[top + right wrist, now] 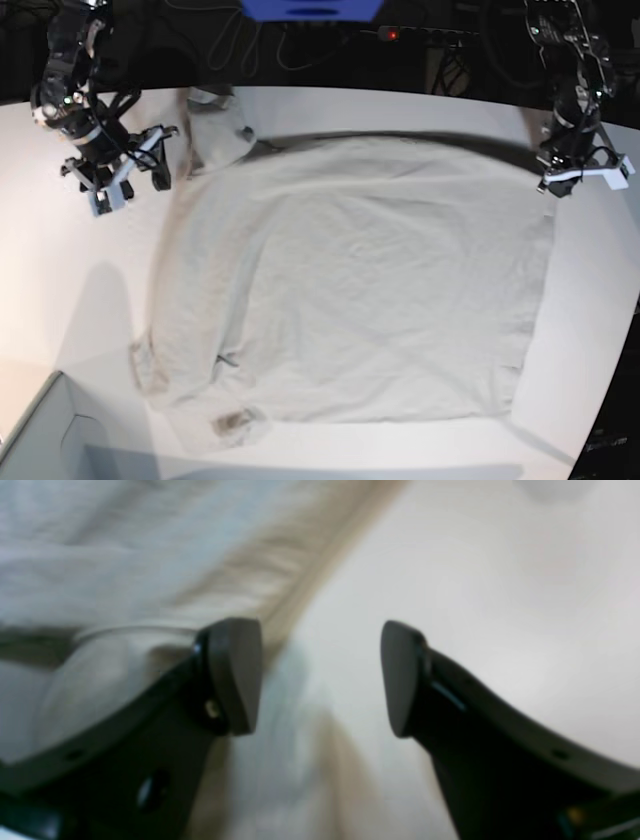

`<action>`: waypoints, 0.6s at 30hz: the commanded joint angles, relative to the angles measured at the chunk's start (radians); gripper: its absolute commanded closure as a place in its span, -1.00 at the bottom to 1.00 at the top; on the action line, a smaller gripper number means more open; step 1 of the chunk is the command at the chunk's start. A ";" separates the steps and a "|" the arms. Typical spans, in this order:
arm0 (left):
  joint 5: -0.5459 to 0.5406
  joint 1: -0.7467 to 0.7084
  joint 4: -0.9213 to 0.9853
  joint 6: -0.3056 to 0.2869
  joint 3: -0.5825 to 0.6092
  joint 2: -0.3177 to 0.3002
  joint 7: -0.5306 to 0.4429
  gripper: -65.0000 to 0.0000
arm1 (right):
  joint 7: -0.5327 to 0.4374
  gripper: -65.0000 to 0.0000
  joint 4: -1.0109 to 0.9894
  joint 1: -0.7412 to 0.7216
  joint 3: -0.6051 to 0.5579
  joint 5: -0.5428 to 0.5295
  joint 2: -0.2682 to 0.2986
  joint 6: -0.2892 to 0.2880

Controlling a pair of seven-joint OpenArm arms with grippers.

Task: Layout the t-shirt on the table in an organized manner, then fold the t-shirt properly
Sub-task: 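Release the shirt with the right gripper and move it toward the collar, then grasp the bunched shoulder fabric with the right gripper and pull it outward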

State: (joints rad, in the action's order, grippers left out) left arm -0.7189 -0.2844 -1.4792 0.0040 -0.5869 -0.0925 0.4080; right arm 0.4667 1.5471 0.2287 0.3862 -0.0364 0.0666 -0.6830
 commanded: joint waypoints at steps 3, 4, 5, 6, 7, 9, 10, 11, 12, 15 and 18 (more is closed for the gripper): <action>-0.006 0.004 -0.018 -0.009 -0.003 -0.011 -0.022 1.00 | 0.043 -0.16 -0.004 -0.062 0.000 -0.021 -0.011 -0.015; -0.006 0.004 -0.018 -0.009 -0.003 -0.011 -0.022 1.00 | 0.065 -0.17 -0.009 -0.078 0.000 -0.023 -0.014 -0.015; -0.006 0.004 -0.018 -0.009 -0.003 -0.011 -0.022 1.00 | 0.083 -0.17 -0.012 -0.093 0.000 -0.023 -0.023 -0.015; -0.006 0.004 -0.018 -0.009 -0.003 -0.011 -0.022 1.00 | 0.100 -0.17 -0.018 -0.105 0.000 -0.023 -0.031 -0.015; -0.006 0.004 -0.018 -0.009 -0.003 -0.011 -0.022 1.00 | 0.119 -0.17 -0.027 -0.119 0.000 -0.023 -0.035 -0.015; -0.006 0.004 -0.018 -0.009 -0.003 -0.011 -0.022 1.00 | 0.154 -0.16 -0.056 -0.151 0.000 -0.018 -0.041 -0.015; -0.006 0.004 -0.018 -0.009 -0.003 -0.011 -0.022 1.00 | 0.172 -0.16 -0.072 -0.165 0.000 -0.017 -0.047 -0.015; -0.006 0.004 -0.018 -0.009 -0.003 -0.011 -0.022 1.00 | 0.188 -0.16 -0.087 -0.176 0.000 -0.017 -0.054 -0.015; -0.006 0.004 -0.018 -0.009 -0.003 -0.011 -0.022 1.00 | 0.192 -0.16 -0.106 -0.185 0.000 -0.017 -0.054 -0.015; -0.006 0.004 -0.018 -0.009 -0.003 -0.011 -0.022 1.00 | 0.198 -0.16 -0.156 -0.210 0.000 -0.021 -0.054 -0.015; -0.006 0.004 -0.018 -0.009 -0.003 -0.011 -0.022 1.00 | 0.201 -0.15 -0.184 -0.219 0.000 -0.023 -0.061 -0.015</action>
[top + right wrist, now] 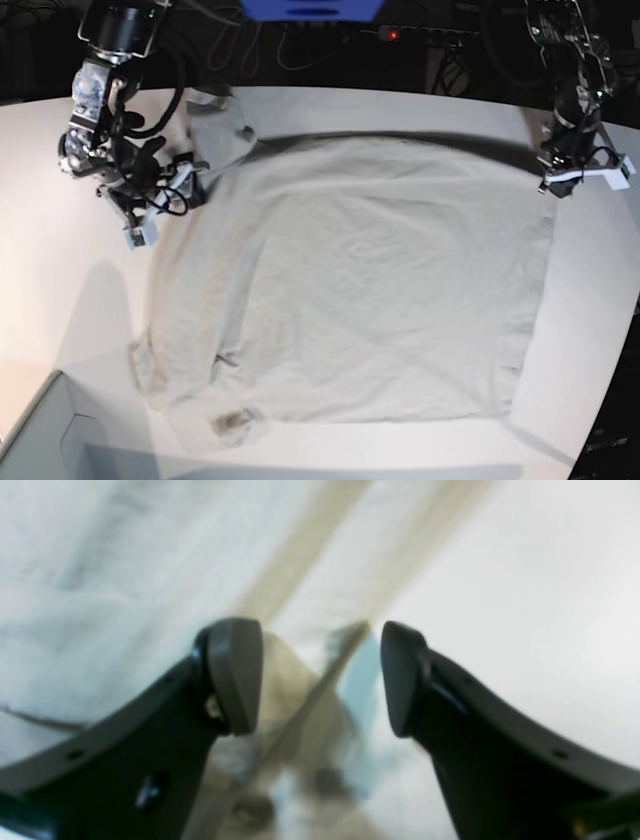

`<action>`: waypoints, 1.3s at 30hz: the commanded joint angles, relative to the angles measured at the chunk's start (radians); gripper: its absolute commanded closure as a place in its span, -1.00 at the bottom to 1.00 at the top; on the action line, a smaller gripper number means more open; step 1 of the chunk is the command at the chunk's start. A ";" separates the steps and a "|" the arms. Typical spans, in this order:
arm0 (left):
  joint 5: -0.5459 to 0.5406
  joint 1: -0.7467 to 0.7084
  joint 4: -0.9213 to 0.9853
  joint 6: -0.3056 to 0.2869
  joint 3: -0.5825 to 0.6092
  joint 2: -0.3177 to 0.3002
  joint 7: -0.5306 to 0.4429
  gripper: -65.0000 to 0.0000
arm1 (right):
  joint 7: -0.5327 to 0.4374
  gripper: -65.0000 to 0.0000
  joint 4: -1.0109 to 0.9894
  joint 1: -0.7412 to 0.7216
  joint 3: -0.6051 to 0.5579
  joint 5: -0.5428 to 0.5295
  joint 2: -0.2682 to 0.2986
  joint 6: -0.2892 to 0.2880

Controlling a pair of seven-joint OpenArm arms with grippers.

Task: Layout the t-shirt on the table in an organized manner, then fold the t-shirt properly
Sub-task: 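Grasp the bunched shoulder fabric with the right gripper and pull it outward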

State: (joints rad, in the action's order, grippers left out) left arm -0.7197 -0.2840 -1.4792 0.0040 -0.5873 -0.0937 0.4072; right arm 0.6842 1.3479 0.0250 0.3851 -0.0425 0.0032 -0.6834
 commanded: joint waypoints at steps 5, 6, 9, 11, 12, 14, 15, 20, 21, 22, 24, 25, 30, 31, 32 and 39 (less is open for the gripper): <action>-0.005 0.012 -0.018 -0.009 -0.003 -0.010 -0.021 1.00 | -0.014 0.32 0.006 -0.030 0.001 -0.017 -0.022 -0.015; -0.005 0.012 -0.018 -0.009 -0.003 -0.010 -0.021 1.00 | -0.014 0.50 0.005 -0.033 0.001 -0.013 -0.032 -0.015; -0.005 0.012 -0.018 -0.009 -0.003 -0.008 -0.021 1.00 | -0.014 1.00 0.006 -0.035 0.001 -0.013 -0.044 -0.015; -0.005 0.012 -0.018 -0.009 -0.003 -0.007 -0.021 1.00 | -0.014 1.00 0.020 -0.036 0.001 -0.015 -0.044 -0.015; -0.005 0.012 -0.018 -0.009 -0.003 -0.007 -0.021 1.00 | -0.014 1.00 0.043 -0.035 0.001 -0.015 -0.044 -0.015; -0.005 0.012 -0.018 -0.009 -0.003 -0.007 -0.021 1.00 | -0.014 1.00 0.101 -0.029 -0.002 -0.009 -0.049 -0.015; -0.005 0.012 -0.018 -0.009 -0.003 -0.007 -0.021 1.00 | -0.008 1.00 0.129 -0.027 -0.022 -0.006 -0.055 -0.015; -0.005 0.007 -0.018 -0.009 -0.003 -0.008 -0.021 1.00 | 0.042 1.00 0.238 -0.026 -0.203 0.125 -0.055 -0.015; -0.005 0.007 -0.018 -0.009 -0.003 -0.008 -0.021 1.00 | 0.044 1.00 0.253 -0.026 -0.266 0.165 -0.055 -0.015; -0.005 0.007 -0.018 -0.009 -0.001 -0.008 -0.020 1.00 | 0.047 1.00 0.268 -0.026 -0.329 0.200 -0.056 -0.015; -0.005 0.007 -0.018 -0.009 -0.001 -0.008 -0.020 1.00 | 0.047 1.00 0.292 -0.024 -0.455 0.263 -0.059 -0.015; -0.005 0.007 -0.018 -0.009 -0.001 -0.008 -0.020 1.00 | 0.047 1.00 0.295 -0.024 -0.518 0.290 -0.062 -0.015; -0.004 0.009 -0.018 -0.009 -0.001 -0.008 -0.020 1.00 | 0.041 1.00 0.258 -0.038 -0.710 0.321 -0.098 0.077; -0.004 0.009 -0.018 -0.009 0.000 -0.008 -0.018 1.00 | 0.041 0.99 0.233 -0.058 -0.730 0.321 -0.104 0.078; -0.004 0.009 -0.018 -0.009 0.000 -0.008 -0.017 1.00 | 0.048 0.91 0.198 -0.079 -0.742 0.321 -0.113 0.078; 0.004 0.010 -0.016 -0.009 0.000 -0.010 -0.018 1.00 | 0.039 0.13 0.132 -0.087 -0.725 0.321 -0.110 0.078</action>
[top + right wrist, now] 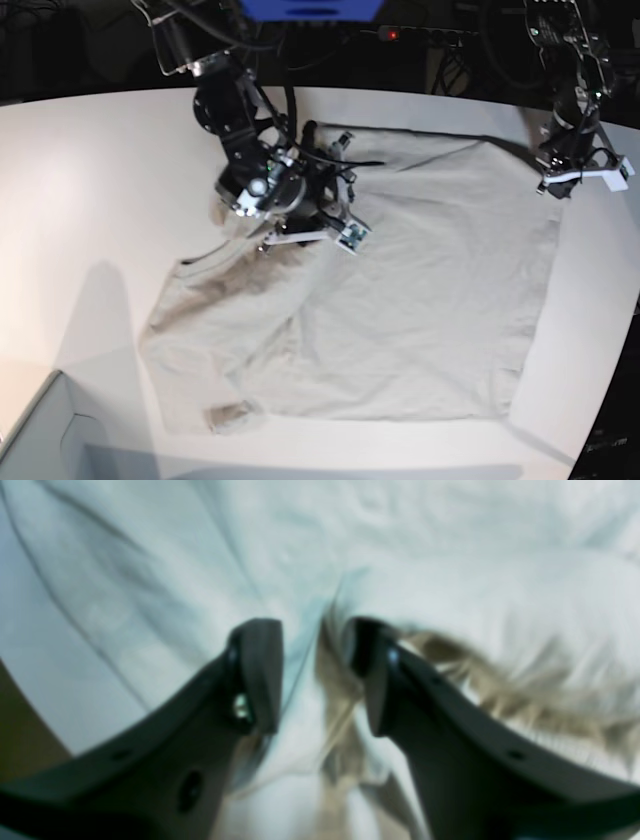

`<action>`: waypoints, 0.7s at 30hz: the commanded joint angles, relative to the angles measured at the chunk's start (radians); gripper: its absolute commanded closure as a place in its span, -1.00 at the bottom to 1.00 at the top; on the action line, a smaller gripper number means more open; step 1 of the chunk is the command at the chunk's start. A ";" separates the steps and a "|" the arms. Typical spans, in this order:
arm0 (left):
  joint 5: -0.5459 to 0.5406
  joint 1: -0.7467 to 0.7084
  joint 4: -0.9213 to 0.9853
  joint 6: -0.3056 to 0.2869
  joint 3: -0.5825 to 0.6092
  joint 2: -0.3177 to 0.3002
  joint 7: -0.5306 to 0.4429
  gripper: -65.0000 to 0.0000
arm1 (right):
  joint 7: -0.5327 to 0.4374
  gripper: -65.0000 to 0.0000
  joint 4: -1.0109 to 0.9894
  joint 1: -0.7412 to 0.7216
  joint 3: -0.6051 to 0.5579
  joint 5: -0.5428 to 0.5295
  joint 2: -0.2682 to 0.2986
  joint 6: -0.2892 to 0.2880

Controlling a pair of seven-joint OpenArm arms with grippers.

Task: Layout the t-shirt on the table in an organized manner, then fold the t-shirt properly
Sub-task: 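Grasp the bunched shoulder fabric with the right gripper and pull it outward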

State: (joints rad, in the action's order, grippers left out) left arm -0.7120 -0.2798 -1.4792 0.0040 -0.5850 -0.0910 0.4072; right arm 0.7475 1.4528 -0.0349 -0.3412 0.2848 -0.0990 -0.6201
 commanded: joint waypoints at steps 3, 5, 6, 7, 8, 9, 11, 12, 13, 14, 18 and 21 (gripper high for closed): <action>-0.004 0.006 -0.016 -0.009 -0.002 -0.013 -0.018 1.00 | -0.024 0.07 0.180 0.030 0.087 -0.006 -0.005 0.015; -0.005 0.007 -0.016 -0.009 -0.002 -0.013 -0.018 1.00 | -0.024 0.07 0.269 0.056 0.172 -0.006 0.008 0.015; -0.008 0.007 -0.016 -0.009 -0.002 -0.013 -0.018 1.00 | -0.024 0.07 0.285 0.060 0.212 -0.006 0.009 0.015; -0.008 0.007 -0.016 -0.009 -0.002 -0.013 -0.018 1.00 | -0.024 0.07 0.282 0.060 0.248 -0.006 0.009 0.015; -0.010 0.011 -0.016 -0.009 -0.002 -0.013 -0.018 1.00 | -0.024 0.07 0.276 0.060 0.276 -0.008 0.020 0.013; -0.011 0.014 -0.018 -0.009 -0.002 -0.013 -0.018 1.00 | -0.024 0.07 0.257 0.066 0.291 -0.008 0.031 0.013; -0.010 0.018 -0.016 -0.009 -0.002 -0.013 -0.018 1.00 | -0.024 0.07 0.214 0.071 0.293 -0.009 0.043 0.013; -0.010 0.024 -0.016 -0.009 -0.002 -0.013 -0.018 1.00 | -0.024 0.07 0.191 0.079 0.293 -0.009 0.043 0.013; -0.005 0.027 -0.016 -0.009 -0.002 -0.013 -0.017 1.00 | -0.026 0.07 0.174 0.089 0.293 -0.009 0.041 0.013; -0.004 0.027 -0.016 -0.009 -0.002 -0.013 -0.017 1.00 | -0.026 0.07 0.162 0.097 0.293 -0.009 0.037 0.013; -0.005 0.037 -0.016 -0.009 -0.002 -0.013 -0.017 1.00 | -0.041 0.08 0.096 0.108 0.293 -0.009 0.026 0.013; -0.004 0.046 -0.016 -0.009 -0.002 -0.013 -0.014 1.00 | -0.125 0.34 0.029 0.114 0.293 -0.009 0.023 0.012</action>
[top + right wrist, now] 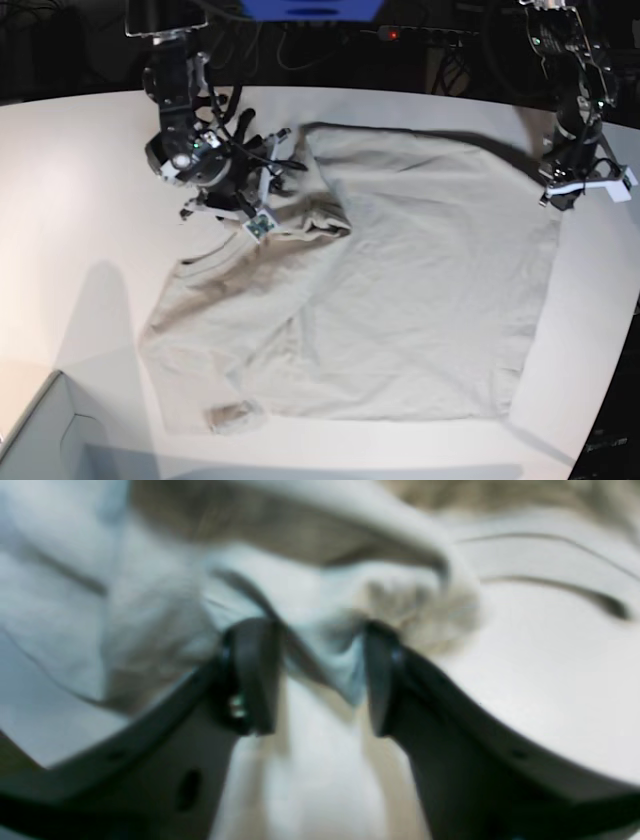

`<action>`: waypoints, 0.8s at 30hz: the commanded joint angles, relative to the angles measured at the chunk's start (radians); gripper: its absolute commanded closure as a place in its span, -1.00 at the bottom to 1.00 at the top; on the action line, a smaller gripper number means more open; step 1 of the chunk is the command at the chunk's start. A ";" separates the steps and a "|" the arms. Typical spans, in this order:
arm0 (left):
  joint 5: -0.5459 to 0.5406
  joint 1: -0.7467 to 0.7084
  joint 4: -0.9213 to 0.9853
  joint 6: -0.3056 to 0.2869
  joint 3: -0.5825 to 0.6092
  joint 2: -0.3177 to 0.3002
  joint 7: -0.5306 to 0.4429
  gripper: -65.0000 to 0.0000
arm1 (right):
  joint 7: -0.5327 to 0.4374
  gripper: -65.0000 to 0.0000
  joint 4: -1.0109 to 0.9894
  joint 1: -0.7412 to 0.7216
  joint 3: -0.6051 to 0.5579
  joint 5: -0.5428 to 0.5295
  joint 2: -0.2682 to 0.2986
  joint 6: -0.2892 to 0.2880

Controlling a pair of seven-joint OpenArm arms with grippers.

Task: Layout the t-shirt on the table in an organized manner, then fold the t-shirt properly
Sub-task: 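Grasp the bunched shoulder fabric with the right gripper and pull it outward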

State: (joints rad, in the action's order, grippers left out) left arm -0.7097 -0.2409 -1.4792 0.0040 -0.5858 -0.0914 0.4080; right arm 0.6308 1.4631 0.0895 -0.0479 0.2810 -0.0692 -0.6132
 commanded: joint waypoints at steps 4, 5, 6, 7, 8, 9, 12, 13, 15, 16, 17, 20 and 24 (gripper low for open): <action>-0.008 0.010 -0.016 -0.009 -0.001 -0.011 -0.014 1.00 | -0.033 1.00 -0.028 0.005 0.003 -0.006 0.006 0.005; -0.006 0.010 -0.016 -0.009 -0.001 -0.011 -0.014 1.00 | -0.033 1.00 -0.026 0.019 0.003 -0.004 0.007 0.005; -0.006 0.010 -0.016 -0.009 -0.001 -0.011 -0.014 1.00 | -0.035 1.00 -0.014 0.037 0.003 -0.004 0.007 0.005; -0.006 0.010 -0.016 -0.009 -0.001 -0.011 -0.016 1.00 | -0.033 1.00 0.012 0.060 0.003 -0.004 0.009 0.005; -0.008 0.010 -0.016 -0.009 -0.001 -0.011 -0.017 1.00 | -0.033 1.00 0.052 0.095 0.003 -0.004 0.009 0.005; -0.011 0.010 -0.016 -0.009 -0.001 -0.011 -0.017 1.00 | -0.035 1.00 0.090 0.131 0.000 -0.004 0.010 0.005; -0.009 0.015 -0.016 -0.009 -0.001 -0.012 -0.019 1.00 | -0.041 1.00 0.218 0.240 -0.057 -0.004 0.009 0.005; -0.008 0.024 -0.016 -0.009 -0.001 -0.012 -0.019 1.00 | -0.041 1.00 0.250 0.267 -0.085 -0.004 0.012 0.005; -0.006 0.030 -0.016 -0.009 -0.001 -0.012 -0.019 1.00 | -0.038 1.00 0.304 0.313 -0.148 -0.004 0.013 0.005; -0.006 0.030 -0.016 -0.009 -0.001 -0.012 -0.019 1.00 | -0.033 0.99 0.314 0.326 -0.171 -0.004 0.013 0.005; -0.006 0.030 -0.016 -0.008 -0.001 -0.012 -0.017 1.00 | -0.033 0.93 0.317 0.336 -0.191 -0.004 0.013 0.005; -0.012 0.031 -0.016 -0.008 -0.001 -0.012 -0.016 1.00 | -0.033 0.67 0.319 0.342 -0.221 -0.002 0.013 0.005; -0.012 0.031 -0.016 -0.008 -0.001 -0.012 -0.017 1.00 | -0.032 0.33 0.359 0.350 -0.180 0.002 0.041 0.005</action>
State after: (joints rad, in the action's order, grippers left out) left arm -0.7124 -0.2161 -1.4792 0.0040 -0.5835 -0.0906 0.4084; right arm 0.6220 1.7912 0.4427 -0.2348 0.2863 -0.0368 -0.6083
